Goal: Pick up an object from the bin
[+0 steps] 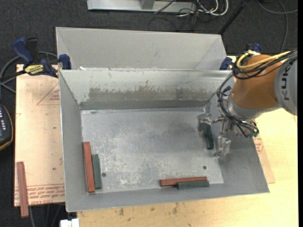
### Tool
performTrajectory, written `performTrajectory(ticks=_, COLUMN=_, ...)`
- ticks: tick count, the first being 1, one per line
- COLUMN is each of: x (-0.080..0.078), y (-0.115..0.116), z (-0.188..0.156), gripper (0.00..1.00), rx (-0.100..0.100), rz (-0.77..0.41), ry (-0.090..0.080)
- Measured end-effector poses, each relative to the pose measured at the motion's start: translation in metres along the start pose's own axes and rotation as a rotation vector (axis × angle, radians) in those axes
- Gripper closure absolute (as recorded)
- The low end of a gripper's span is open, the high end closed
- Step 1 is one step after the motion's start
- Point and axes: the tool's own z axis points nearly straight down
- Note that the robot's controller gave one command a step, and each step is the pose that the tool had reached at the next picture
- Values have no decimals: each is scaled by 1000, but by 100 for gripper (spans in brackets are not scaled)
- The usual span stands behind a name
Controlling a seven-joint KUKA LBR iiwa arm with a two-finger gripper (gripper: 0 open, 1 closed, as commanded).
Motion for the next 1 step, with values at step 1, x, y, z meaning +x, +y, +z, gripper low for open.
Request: performTrajectory(ticks=1, x=-2, y=9, z=-2, gripper=0, rx=2, rz=-407, ry=-3)
